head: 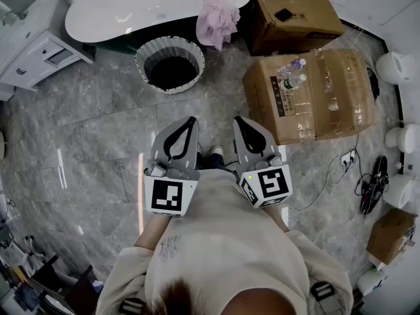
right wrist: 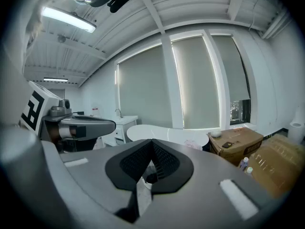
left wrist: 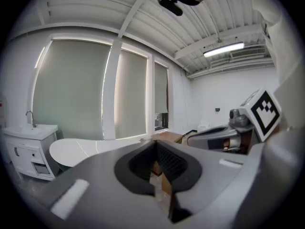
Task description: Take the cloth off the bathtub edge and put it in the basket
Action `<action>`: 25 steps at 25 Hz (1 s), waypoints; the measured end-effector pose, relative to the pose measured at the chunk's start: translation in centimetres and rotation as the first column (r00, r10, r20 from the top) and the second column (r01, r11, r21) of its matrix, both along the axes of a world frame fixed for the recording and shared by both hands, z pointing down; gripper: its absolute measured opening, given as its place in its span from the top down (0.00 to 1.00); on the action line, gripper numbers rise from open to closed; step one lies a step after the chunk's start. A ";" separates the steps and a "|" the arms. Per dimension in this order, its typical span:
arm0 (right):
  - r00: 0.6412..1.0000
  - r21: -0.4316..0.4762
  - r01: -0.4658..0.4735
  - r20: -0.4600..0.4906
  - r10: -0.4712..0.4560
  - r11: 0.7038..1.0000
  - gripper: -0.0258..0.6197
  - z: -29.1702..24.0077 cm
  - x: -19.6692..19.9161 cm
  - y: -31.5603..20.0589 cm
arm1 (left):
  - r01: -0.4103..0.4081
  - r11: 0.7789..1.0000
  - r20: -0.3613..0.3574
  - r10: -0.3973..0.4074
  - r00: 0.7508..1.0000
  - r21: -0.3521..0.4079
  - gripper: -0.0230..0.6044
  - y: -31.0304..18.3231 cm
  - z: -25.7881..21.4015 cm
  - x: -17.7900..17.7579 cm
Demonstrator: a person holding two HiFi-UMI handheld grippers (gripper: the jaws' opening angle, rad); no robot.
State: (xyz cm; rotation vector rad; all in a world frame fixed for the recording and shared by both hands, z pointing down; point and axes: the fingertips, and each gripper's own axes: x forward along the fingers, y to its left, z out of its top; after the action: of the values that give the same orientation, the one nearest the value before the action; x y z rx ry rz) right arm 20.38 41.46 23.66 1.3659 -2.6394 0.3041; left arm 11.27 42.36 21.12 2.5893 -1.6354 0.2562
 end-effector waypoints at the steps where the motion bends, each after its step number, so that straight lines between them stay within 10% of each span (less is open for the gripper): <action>1: 1.000 0.000 0.000 0.001 0.000 1.000 0.96 0.1 0.1 0.0 | -0.001 1.000 0.000 0.001 1.000 0.003 0.89 0.0 0.0 0.2; 25: 0.999 0.044 0.008 0.036 -0.009 0.999 0.96 -0.8 5.0 2.0 | -0.045 0.998 -0.103 0.051 0.993 0.053 0.89 2.1 -1.3 5.8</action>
State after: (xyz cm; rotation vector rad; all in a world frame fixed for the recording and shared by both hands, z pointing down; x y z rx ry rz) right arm 25.40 43.42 22.90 1.3745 -2.6955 0.2738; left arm 17.10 44.45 19.81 2.6318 -1.5664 0.0813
